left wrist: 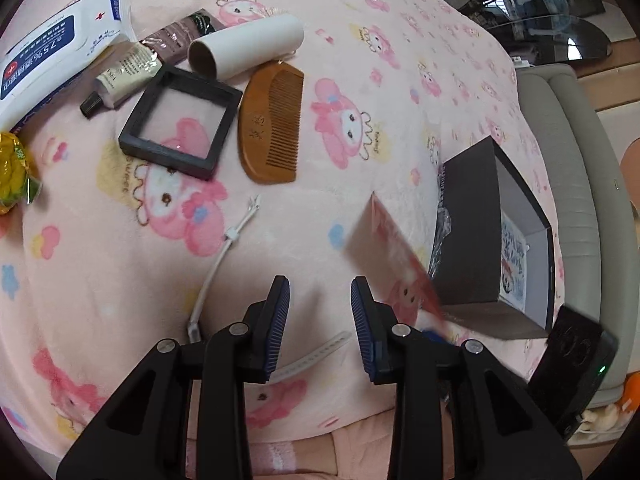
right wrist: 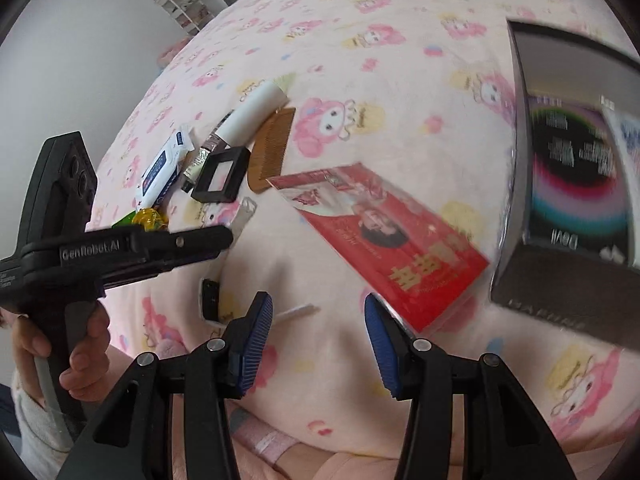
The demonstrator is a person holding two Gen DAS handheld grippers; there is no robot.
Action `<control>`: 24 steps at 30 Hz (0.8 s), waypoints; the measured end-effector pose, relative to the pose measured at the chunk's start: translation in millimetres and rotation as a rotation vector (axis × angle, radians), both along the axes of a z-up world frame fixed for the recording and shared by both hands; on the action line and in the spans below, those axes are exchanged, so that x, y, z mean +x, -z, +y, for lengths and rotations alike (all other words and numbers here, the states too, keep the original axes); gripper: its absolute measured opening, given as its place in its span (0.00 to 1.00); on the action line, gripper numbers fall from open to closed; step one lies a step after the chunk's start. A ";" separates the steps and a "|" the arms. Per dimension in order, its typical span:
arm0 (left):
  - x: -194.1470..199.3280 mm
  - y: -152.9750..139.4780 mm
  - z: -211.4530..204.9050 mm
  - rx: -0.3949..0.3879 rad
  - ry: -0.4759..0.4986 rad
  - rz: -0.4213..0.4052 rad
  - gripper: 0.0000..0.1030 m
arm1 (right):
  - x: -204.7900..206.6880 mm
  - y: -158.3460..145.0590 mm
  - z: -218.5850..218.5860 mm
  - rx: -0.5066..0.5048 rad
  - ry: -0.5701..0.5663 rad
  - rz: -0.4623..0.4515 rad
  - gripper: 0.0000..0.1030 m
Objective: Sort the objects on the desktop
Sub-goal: 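Carry the red packet with the left tool over the shoebox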
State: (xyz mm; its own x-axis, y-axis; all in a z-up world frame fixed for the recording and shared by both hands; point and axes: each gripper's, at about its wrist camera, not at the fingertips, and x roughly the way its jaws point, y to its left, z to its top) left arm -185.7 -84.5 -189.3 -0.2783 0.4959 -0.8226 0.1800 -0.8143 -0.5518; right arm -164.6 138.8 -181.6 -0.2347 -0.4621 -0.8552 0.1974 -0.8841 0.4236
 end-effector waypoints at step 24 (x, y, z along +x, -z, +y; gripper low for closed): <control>-27.1 39.3 89.2 -0.258 0.233 -0.089 0.32 | -6.5 46.7 55.3 0.000 0.267 -0.028 0.46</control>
State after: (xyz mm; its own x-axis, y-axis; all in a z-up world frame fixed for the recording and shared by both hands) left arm -212.8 4.7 -228.6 -0.1039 0.3102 -0.9450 0.0114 -0.9497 -0.3130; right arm -171.1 194.1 -228.3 -0.3248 -0.3871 -0.8629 -0.0541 -0.9033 0.4256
